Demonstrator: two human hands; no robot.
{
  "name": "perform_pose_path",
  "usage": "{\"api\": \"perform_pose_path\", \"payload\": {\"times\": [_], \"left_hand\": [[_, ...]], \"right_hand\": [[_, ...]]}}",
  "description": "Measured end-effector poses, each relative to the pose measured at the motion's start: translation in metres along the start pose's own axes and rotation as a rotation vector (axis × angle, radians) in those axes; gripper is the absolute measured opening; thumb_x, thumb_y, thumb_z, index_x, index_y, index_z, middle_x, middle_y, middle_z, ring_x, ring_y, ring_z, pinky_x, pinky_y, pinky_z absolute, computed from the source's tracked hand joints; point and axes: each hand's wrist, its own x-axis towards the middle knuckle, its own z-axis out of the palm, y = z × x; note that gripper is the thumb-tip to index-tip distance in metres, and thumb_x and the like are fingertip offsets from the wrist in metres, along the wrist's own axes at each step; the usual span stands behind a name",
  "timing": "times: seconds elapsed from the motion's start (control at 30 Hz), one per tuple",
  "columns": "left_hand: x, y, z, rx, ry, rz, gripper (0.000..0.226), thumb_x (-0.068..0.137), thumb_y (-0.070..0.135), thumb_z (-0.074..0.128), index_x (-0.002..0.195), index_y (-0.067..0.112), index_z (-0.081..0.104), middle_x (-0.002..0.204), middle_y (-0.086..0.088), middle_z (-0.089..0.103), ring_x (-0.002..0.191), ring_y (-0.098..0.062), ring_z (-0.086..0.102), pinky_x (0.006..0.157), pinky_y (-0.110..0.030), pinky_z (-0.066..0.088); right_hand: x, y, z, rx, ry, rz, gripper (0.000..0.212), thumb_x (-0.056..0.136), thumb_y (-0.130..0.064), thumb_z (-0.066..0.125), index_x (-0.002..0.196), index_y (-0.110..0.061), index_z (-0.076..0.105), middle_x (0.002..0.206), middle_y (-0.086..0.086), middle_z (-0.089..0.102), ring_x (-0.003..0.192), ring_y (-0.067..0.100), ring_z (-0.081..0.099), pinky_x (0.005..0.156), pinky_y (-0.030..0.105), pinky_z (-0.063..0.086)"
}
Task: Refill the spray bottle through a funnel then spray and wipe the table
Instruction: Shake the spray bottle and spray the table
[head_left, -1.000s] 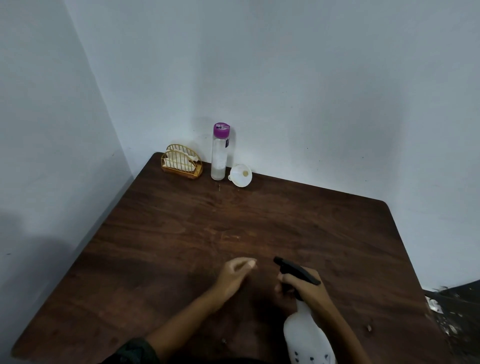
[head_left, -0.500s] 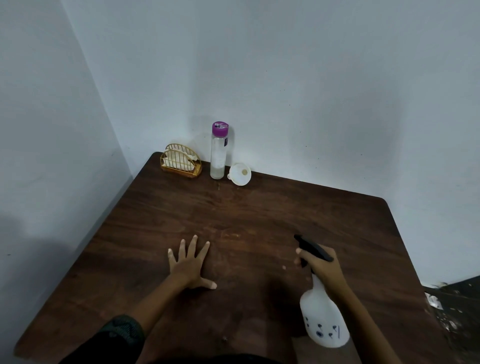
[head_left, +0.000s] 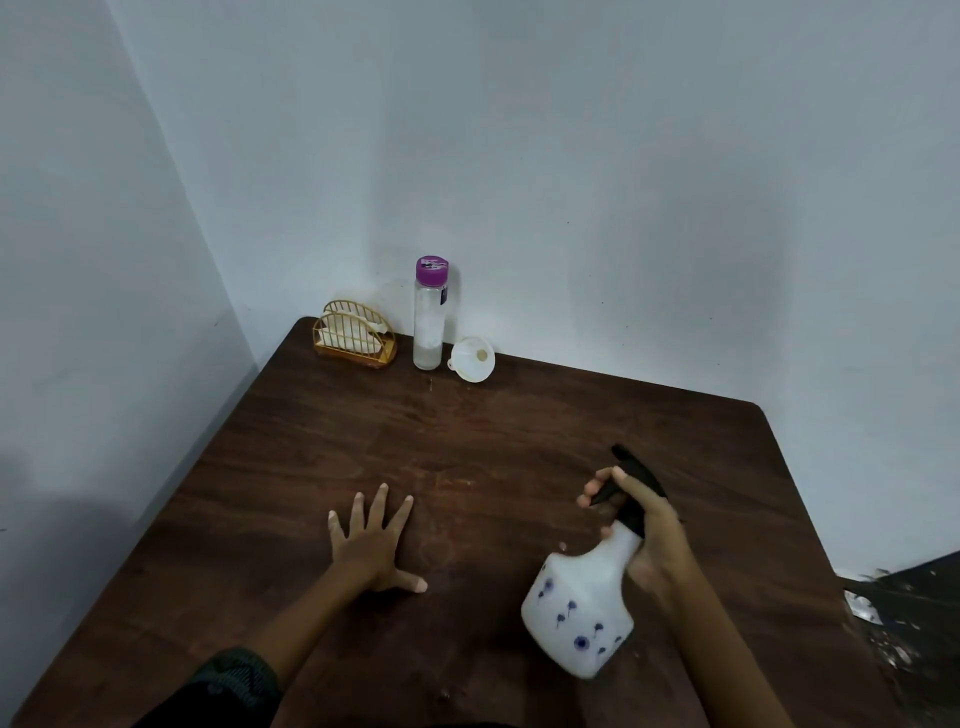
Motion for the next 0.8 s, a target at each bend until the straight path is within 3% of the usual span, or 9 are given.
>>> {"api": "perform_pose_path", "payload": {"times": [0.1, 0.2, 0.27, 0.37, 0.5, 0.6, 0.7, 0.8], "left_hand": [[-0.002, 0.002, -0.004, 0.011, -0.01, -0.011, 0.122, 0.065, 0.073, 0.064, 0.147, 0.034, -0.018, 0.153, -0.005, -0.031, 0.142, -0.036, -0.022, 0.111, -0.063, -0.007], [-0.012, 0.012, -0.015, -0.078, -0.035, 0.001, 0.119, 0.066, 0.071, 0.065, 0.149, 0.032, -0.01, 0.157, -0.006, -0.023, 0.144, -0.033, -0.017, 0.111, -0.063, -0.009], [-0.022, 0.033, -0.028, -0.364, -0.115, 0.166, 0.115, 0.064, 0.069, 0.068, 0.15, 0.035, 0.0, 0.16, -0.003, -0.01, 0.146, -0.027, -0.005, 0.114, -0.06, -0.005], [-0.051, 0.083, -0.045, -0.746, -0.198, 0.505, 0.115, 0.055, 0.066, 0.076, 0.146, 0.046, 0.008, 0.159, 0.007, 0.005, 0.144, -0.017, 0.012, 0.117, -0.051, 0.018], [-0.065, 0.129, -0.04, -0.646, 0.092, 0.596, 0.108, 0.056, 0.058, 0.08, 0.143, 0.045, 0.016, 0.151, 0.013, 0.016, 0.135, -0.01, 0.026, 0.111, -0.042, 0.031], [-0.058, 0.132, -0.038, -0.682, 0.265, 0.599, 0.087, 0.059, 0.053, 0.08, 0.132, 0.037, 0.037, 0.132, 0.013, 0.039, 0.119, -0.004, 0.04, 0.098, -0.036, 0.046], [-0.052, 0.126, -0.038, -0.66, 0.328, 0.554, 0.081, 0.06, 0.056, 0.077, 0.129, 0.036, 0.04, 0.125, 0.014, 0.043, 0.112, -0.002, 0.043, 0.092, -0.034, 0.049], [-0.053, 0.125, -0.038, -0.616, 0.359, 0.547, 0.086, 0.061, 0.057, 0.077, 0.133, 0.033, 0.036, 0.125, 0.011, 0.039, 0.109, -0.005, 0.044, 0.089, -0.028, 0.047]], "right_hand": [[0.006, -0.015, -0.007, 0.082, 0.126, -0.088, 0.014, 0.09, -0.018, 0.054, 0.081, -0.011, 0.062, 0.079, 0.005, 0.065, 0.068, 0.016, 0.068, 0.052, 0.024, 0.045], [0.009, -0.015, -0.005, 0.024, 0.118, -0.122, 0.011, 0.089, -0.018, 0.056, 0.083, -0.012, 0.063, 0.084, 0.006, 0.068, 0.076, 0.018, 0.07, 0.065, 0.029, 0.043], [0.009, -0.012, 0.0, -0.03, 0.076, -0.133, 0.009, 0.086, -0.016, 0.058, 0.088, -0.011, 0.066, 0.088, 0.009, 0.072, 0.083, 0.021, 0.07, 0.067, 0.031, 0.045], [0.009, -0.01, 0.013, -0.081, 0.072, -0.175, 0.016, 0.086, -0.015, 0.06, 0.1, -0.009, 0.067, 0.099, 0.011, 0.072, 0.093, 0.023, 0.068, 0.069, 0.032, 0.047], [0.012, -0.007, 0.031, -0.041, 0.111, -0.22, 0.013, 0.088, -0.013, 0.061, 0.099, -0.009, 0.068, 0.097, 0.008, 0.07, 0.09, 0.019, 0.067, 0.08, 0.037, 0.053], [0.013, -0.007, 0.039, -0.086, 0.146, -0.263, 0.01, 0.086, -0.015, 0.066, 0.095, -0.014, 0.063, 0.088, 0.007, 0.064, 0.083, 0.017, 0.062, 0.08, 0.036, 0.053], [0.01, 0.0, 0.036, -0.242, 0.152, -0.335, 0.018, 0.079, -0.01, 0.072, 0.091, -0.012, 0.058, 0.086, 0.009, 0.06, 0.082, 0.023, 0.059, 0.074, 0.038, 0.052], [0.007, 0.004, 0.033, -0.354, 0.204, -0.418, 0.014, 0.074, -0.009, 0.076, 0.082, -0.014, 0.065, 0.083, 0.012, 0.065, 0.083, 0.028, 0.061, 0.072, 0.04, 0.053]]}}
